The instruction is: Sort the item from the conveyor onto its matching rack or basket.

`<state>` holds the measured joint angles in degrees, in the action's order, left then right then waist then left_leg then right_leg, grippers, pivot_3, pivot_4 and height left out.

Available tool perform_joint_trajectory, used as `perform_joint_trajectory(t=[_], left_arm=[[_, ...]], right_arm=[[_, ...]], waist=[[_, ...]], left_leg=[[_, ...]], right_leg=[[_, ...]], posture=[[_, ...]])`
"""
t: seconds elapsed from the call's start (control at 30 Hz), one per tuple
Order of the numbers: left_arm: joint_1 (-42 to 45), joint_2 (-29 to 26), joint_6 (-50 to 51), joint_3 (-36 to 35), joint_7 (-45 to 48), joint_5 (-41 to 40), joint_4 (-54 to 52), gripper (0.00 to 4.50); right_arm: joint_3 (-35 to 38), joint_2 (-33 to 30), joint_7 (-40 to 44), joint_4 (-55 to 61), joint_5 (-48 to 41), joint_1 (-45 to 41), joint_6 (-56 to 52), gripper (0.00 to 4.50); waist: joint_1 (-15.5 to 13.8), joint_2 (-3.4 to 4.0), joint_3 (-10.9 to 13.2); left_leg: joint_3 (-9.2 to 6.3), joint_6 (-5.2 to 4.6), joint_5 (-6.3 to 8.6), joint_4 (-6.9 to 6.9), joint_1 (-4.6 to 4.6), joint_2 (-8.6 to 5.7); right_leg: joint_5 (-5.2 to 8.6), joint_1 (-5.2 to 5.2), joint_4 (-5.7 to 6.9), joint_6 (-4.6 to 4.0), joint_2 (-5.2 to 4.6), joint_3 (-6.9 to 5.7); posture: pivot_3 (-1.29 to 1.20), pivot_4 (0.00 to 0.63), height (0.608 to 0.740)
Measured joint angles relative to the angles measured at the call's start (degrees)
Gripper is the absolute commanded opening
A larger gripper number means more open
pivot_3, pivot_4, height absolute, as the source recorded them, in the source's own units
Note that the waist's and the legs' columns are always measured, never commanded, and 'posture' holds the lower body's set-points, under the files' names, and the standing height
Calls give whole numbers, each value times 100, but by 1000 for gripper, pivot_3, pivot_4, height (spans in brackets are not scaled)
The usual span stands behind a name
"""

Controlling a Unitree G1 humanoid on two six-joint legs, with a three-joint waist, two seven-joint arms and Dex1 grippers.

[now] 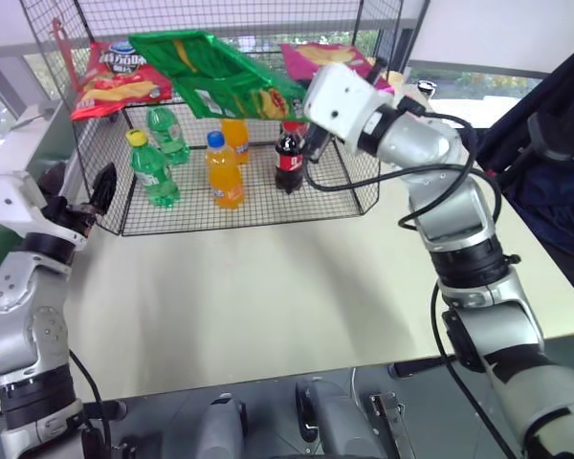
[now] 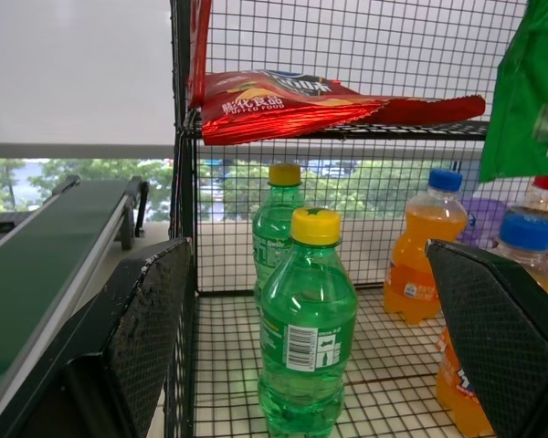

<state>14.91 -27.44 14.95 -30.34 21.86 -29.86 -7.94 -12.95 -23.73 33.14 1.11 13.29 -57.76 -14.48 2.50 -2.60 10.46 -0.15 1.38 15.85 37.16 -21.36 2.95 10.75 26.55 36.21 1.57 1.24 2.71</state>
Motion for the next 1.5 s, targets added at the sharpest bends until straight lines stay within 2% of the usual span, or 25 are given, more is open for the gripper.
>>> perform_joint_trajectory(t=[0.2, 0.37, 0.47, 0.57, 0.8, 0.97, 1.1, 1.3, 1.5], left_arm=[[107, 39, -84, 108, -5, 4, 133, 4261], [175, 55, -137, 259, 8, 48, 278, 4261], [256, 56, -180, 267, 4, 60, 332, 4261], [304, 58, -205, 287, -14, 64, 332, 4261], [294, 140, -243, 422, -104, 103, 330, 4261], [255, 197, -301, 489, -141, 166, 312, 4261], [173, 258, -311, 506, -207, 189, 285, 4261], [146, 316, -310, 572, -318, 220, 164, 4261], [62, 323, -307, 600, -387, 220, 13, 4261]], right_arm=[[363, -250, 459, 156, -577, -446, -172, 0], [503, -405, 400, 141, -517, -688, -129, 0], [360, -514, 240, 9, -172, -688, 50, 0], [-134, -674, -265, -337, 732, -676, 464, 0], [-875, -617, -1194, -1032, 2210, -699, 924, 0], [-1213, -23, -1473, -1411, 3218, -940, 77, 0], [-1552, 687, -1628, -2175, 3869, -1515, -682, 0], [-1634, 1782, -2027, -3924, 3981, -2497, -1296, 0], [-1636, 2376, -2280, -5368, 3755, -3212, -1398, 0]], waist=[[-7, 2, 1], [3, 2, 1], [4, 2, 1], [7, 2, 1], [6, 2, 1], [11, 2, 1], [17, 3, 2], [13, 2, 1], [11, 3, 2]], left_leg=[[1, 0, 0, 5, -2, -1], [2, 0, 0, 4, 0, -1], [2, 0, 0, 3, 1, -1], [4, 0, 0, 3, 1, -1], [7, 0, 0, 0, -4, -1], [5, 0, 0, -2, -3, 0], [5, 0, 0, -3, -5, 0], [3, 0, 0, -4, -11, 0], [3, 0, 0, -6, -15, -1]], right_leg=[[1, -2, -2, 1, -1, 0], [2, -3, -3, 0, -1, 0], [2, -2, -2, -1, 0, 0], [2, -2, -2, -1, -1, 2], [2, 3, -5, 0, -2, 5], [1, 7, -1, -2, 0, 6], [0, 10, 0, -2, -1, 4], [1, 11, -6, -2, -4, 2], [3, 11, -13, -5, -6, -2]], posture=[[0, 150, 740], [0, 150, 740], [0, 150, 740], [0, 150, 740], [0, 150, 740], [0, 150, 740], [0, 150, 740], [0, 150, 740], [0, 150, 740]])
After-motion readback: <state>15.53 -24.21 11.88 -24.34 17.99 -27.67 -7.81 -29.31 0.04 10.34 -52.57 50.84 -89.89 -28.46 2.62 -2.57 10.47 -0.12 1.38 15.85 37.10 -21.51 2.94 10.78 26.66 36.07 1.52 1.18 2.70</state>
